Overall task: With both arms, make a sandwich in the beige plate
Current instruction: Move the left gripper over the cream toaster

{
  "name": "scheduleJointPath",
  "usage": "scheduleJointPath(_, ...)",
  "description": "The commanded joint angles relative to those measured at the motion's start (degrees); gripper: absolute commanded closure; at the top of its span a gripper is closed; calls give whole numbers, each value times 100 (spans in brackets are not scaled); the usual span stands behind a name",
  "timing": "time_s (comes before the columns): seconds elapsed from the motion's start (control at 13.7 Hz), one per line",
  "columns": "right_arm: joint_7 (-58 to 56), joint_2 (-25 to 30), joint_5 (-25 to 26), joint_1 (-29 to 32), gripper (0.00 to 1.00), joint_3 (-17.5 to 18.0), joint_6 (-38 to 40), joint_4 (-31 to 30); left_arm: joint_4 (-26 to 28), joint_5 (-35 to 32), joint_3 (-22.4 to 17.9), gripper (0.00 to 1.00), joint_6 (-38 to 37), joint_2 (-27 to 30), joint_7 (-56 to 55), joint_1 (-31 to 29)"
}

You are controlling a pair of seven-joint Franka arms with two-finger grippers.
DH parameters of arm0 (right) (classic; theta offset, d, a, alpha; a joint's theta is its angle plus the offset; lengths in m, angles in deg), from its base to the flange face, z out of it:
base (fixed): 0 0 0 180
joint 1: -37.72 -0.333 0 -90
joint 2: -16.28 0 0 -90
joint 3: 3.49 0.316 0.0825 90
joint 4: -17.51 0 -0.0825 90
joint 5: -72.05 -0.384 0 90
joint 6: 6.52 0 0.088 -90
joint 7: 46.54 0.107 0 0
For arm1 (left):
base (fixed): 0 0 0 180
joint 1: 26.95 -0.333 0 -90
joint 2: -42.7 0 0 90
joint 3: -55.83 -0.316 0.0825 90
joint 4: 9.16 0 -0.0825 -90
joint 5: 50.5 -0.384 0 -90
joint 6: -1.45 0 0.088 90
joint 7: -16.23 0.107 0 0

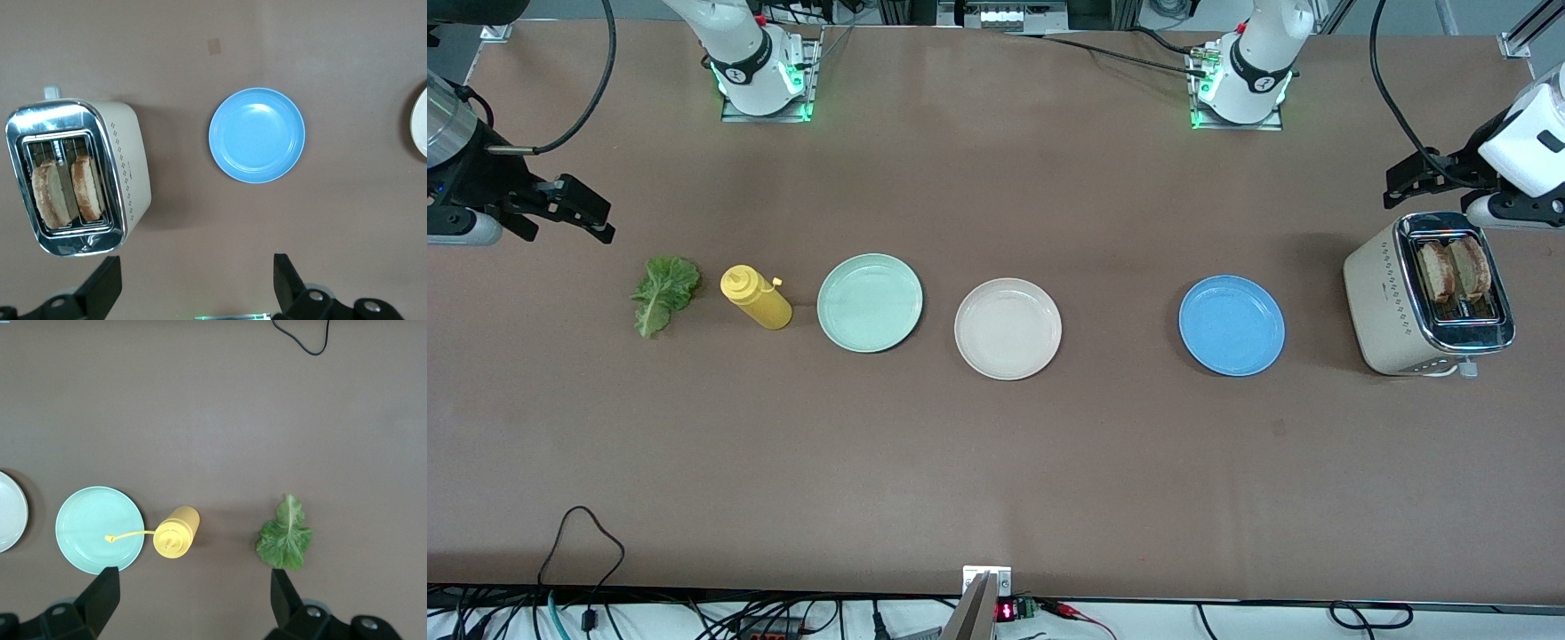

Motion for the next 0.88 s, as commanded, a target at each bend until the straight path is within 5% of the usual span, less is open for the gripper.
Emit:
scheduleJointPath(0.0,-23,128,-13,8,0,39,-41,-121,-209,64,10,0,-273,-220,-22,-121)
scheduleJointPath(0.51,-84,119,4,8,0,39,144,-94,-1087,-6,1,0,-923,-1266,48,-393)
scheduleJointPath(0.8,-41,128,5,8,0,39,196,-85,-1132,-910,36,0,-872,-1416,468,-368)
